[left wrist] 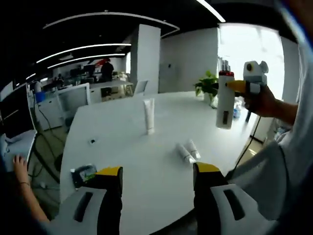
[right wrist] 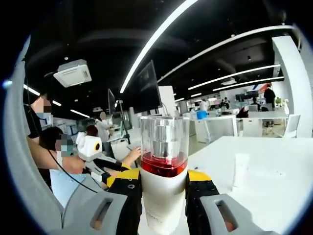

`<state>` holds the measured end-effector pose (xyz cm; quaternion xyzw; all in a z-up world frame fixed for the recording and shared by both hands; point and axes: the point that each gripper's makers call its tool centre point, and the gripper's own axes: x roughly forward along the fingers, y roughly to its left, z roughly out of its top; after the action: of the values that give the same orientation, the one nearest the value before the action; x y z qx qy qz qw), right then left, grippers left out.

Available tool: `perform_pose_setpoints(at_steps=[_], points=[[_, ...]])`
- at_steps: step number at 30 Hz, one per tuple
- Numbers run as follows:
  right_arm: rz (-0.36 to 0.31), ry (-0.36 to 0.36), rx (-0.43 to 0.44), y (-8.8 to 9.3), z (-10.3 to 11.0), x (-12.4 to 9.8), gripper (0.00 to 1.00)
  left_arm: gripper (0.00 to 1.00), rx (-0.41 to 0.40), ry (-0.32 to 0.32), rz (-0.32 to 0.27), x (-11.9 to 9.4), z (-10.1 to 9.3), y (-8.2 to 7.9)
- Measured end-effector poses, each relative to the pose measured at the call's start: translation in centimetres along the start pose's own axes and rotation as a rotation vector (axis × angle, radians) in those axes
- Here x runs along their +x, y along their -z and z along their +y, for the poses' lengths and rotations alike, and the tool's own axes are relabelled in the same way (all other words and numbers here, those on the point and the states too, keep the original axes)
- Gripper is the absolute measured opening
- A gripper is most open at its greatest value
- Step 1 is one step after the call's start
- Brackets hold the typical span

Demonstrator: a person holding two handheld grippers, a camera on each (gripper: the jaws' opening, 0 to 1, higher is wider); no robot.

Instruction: Arrange the skincare products in the storage area until every visible bottle or jar stands upright without overlapping.

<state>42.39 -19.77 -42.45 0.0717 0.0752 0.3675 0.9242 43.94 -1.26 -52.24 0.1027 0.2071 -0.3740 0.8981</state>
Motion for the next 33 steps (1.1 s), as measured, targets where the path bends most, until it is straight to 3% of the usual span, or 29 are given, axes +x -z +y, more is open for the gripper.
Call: perform_pose_setpoints(at_steps=[4, 6, 9, 13, 18, 25, 28, 29, 30, 33], points=[[0.014, 0.012, 0.021, 0.7, -0.5, -0.3, 0.27, 0.58, 0.044, -0.024, 0.086, 0.3, -0.9, 2.9], [0.020, 0.021, 0.023, 0.9, -0.8, -0.4, 0.27, 0.59, 0.123, -0.062, 0.121, 0.6, -1.0, 4.2], [0.018, 0.034, 0.039, 1.2, -1.4, -0.6, 0.27, 0.59, 0.075, -0.062, 0.144, 1.4, -1.9, 5.4], [0.010, 0.062, 0.090, 1.4, -2.6, -0.8, 0.27, 0.44, 0.097, -0.025, 0.149, 1.7, -2.7, 5.6], [0.008, 0.085, 0.086, 1.8, -3.8, -0.7, 0.27, 0.53, 0.073, -0.029, 0.108, 1.9, -2.5, 5.1], [0.014, 0.112, 0.096, 2.9, -5.5, 0.1, 0.27, 0.42, 0.158, -0.017, 0.202, 3.1, -3.1, 7.0], [0.023, 0.120, 0.098, 3.1, -6.2, 0.6, 0.27, 0.35, 0.149, -0.019, 0.173, 2.9, -2.9, 6.7], [0.025, 0.123, 0.095, 3.1, -6.3, 0.8, 0.27, 0.34, 0.142, -0.023, 0.181, 3.0, -2.6, 6.9], [0.027, 0.124, 0.090, 3.1, -6.5, 0.9, 0.27, 0.34, 0.097, -0.038, 0.231, 2.8, -2.3, 7.9], [0.036, 0.127, 0.088, 3.4, -7.4, 1.8, 0.27, 0.35, 0.110, -0.033, 0.241, 3.0, -2.4, 8.1]])
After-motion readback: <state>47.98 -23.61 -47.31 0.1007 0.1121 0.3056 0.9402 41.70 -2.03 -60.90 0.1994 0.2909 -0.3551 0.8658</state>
